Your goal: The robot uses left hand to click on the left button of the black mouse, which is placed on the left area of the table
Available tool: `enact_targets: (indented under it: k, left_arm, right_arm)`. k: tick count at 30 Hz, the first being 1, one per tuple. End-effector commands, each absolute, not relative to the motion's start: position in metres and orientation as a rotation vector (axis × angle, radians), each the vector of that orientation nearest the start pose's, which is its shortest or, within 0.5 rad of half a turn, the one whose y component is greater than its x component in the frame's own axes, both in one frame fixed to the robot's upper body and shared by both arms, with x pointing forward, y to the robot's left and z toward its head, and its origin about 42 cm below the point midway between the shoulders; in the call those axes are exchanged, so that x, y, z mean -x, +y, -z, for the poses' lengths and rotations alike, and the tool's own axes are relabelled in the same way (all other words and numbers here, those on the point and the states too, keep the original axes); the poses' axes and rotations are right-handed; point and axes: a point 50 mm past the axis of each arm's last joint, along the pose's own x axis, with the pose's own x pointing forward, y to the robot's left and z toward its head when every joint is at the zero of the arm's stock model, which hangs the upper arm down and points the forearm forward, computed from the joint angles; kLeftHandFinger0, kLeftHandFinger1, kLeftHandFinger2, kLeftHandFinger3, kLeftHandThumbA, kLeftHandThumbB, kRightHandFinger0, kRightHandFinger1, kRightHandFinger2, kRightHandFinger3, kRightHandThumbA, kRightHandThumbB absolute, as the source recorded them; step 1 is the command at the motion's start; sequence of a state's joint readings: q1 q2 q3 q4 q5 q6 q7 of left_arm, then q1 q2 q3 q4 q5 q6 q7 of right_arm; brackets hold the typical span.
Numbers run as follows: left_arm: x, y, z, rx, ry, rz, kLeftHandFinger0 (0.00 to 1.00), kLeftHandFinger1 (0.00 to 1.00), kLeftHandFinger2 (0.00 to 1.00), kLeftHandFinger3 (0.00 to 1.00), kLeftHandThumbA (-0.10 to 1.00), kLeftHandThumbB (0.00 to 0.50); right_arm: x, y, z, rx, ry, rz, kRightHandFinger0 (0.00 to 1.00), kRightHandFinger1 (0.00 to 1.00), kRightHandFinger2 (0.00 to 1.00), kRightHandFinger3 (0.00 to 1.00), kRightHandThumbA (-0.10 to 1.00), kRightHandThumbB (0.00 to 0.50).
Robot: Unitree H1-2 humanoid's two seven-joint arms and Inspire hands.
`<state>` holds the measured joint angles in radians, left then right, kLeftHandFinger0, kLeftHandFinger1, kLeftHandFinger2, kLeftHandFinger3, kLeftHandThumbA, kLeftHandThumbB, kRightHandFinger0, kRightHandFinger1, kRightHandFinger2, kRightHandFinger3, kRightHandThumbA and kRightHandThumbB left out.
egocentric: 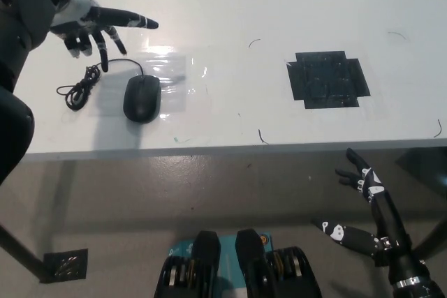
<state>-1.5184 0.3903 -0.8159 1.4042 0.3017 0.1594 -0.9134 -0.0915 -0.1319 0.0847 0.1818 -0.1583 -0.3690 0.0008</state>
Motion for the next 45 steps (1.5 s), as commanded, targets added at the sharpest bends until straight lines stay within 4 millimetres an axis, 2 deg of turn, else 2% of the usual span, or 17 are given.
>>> enact_targets:
  k: [1,6,11,16,19,20,24,26,28,31,33,34,36,38,42,43,45]
  left_arm:
    - [-0.592,0.250,-0.438,-1.283,0.645,0.628,0.00,0.05,0.32,0.86,1.00,0.382]
    - [-0.593,0.241,-0.426,-1.297,0.666,0.635,0.00,0.09,0.38,0.92,1.00,0.424]
    - [-0.593,0.237,-0.415,-1.312,0.659,0.665,0.05,0.29,0.64,0.94,1.00,0.446]
    - [-0.593,0.229,-0.404,-1.338,0.689,0.657,0.03,0.29,0.60,0.65,1.00,0.479]
    - [-0.593,0.227,-0.397,-1.346,0.674,0.670,0.07,0.30,0.60,0.81,1.00,0.457]
    - [-0.593,0.227,-0.396,-1.355,0.677,0.656,0.06,0.30,0.60,0.60,1.00,0.468]
    - [-0.592,0.229,-0.387,-1.340,0.701,0.682,0.00,0.24,0.55,0.98,1.00,0.463]
    - [-0.591,0.231,-0.383,-1.307,0.721,0.673,0.00,0.19,0.52,0.86,1.00,0.464]
    - [-0.591,0.233,-0.380,-1.294,0.725,0.667,0.00,0.19,0.55,0.53,1.00,0.470]
    - [-0.591,0.237,-0.380,-1.333,0.723,0.681,0.00,0.18,0.55,0.66,1.00,0.472]
    - [-0.590,0.238,-0.381,-1.314,0.732,0.681,0.00,0.14,0.52,0.98,1.00,0.493]
    - [-0.590,0.239,-0.381,-1.312,0.733,0.685,0.00,0.14,0.52,1.00,1.00,0.490]
    - [-0.591,0.241,-0.382,-1.295,0.727,0.673,0.00,0.18,0.58,0.74,1.00,0.499]
    - [-0.590,0.240,-0.385,-1.284,0.732,0.678,0.00,0.17,0.55,0.95,1.00,0.472]
    - [-0.591,0.242,-0.385,-1.280,0.714,0.664,0.00,0.12,0.45,0.80,1.00,0.473]
    - [-0.591,0.241,-0.385,-1.272,0.714,0.664,0.00,0.10,0.44,0.98,1.00,0.474]
    - [-0.591,0.241,-0.385,-1.251,0.728,0.662,0.00,0.13,0.49,1.00,1.00,0.484]
  right_arm:
    - [-0.313,-0.225,-0.109,0.307,-0.319,-0.171,0.77,0.82,1.00,1.00,0.99,0.109]
    - [-0.314,-0.223,-0.109,0.303,-0.323,-0.176,0.77,0.82,1.00,1.00,1.00,0.111]
    - [-0.315,-0.223,-0.110,0.305,-0.323,-0.182,0.76,0.82,1.00,1.00,1.00,0.111]
    - [-0.315,-0.224,-0.110,0.307,-0.324,-0.184,0.76,0.82,1.00,1.00,1.00,0.112]
    - [-0.314,-0.224,-0.110,0.311,-0.321,-0.185,0.76,0.82,1.00,1.00,1.00,0.103]
    - [-0.314,-0.224,-0.111,0.310,-0.321,-0.185,0.76,0.82,1.00,1.00,1.00,0.102]
    - [-0.315,-0.224,-0.111,0.309,-0.321,-0.186,0.77,0.82,1.00,1.00,1.00,0.097]
    - [-0.314,-0.224,-0.111,0.305,-0.319,-0.186,0.76,0.81,1.00,1.00,0.99,0.099]
    - [-0.314,-0.224,-0.110,0.305,-0.316,-0.188,0.77,0.82,1.00,1.00,1.00,0.099]
    - [-0.313,-0.225,-0.110,0.306,-0.319,-0.186,0.77,0.82,1.00,1.00,1.00,0.097]
    - [-0.313,-0.225,-0.110,0.308,-0.318,-0.186,0.77,0.82,1.00,1.00,1.00,0.102]
    - [-0.313,-0.225,-0.110,0.310,-0.317,-0.186,0.77,0.82,1.00,1.00,1.00,0.102]
    - [-0.312,-0.224,-0.109,0.308,-0.317,-0.185,0.77,0.82,1.00,1.00,1.00,0.092]
    - [-0.312,-0.224,-0.109,0.309,-0.312,-0.186,0.77,0.82,1.00,1.00,1.00,0.088]
    - [-0.311,-0.223,-0.109,0.312,-0.314,-0.190,0.78,0.82,1.00,1.00,0.99,0.085]
    - [-0.312,-0.223,-0.109,0.310,-0.316,-0.191,0.78,0.81,1.00,1.00,0.98,0.081]
    - [-0.312,-0.223,-0.108,0.309,-0.316,-0.195,0.78,0.81,1.00,1.00,0.98,0.084]
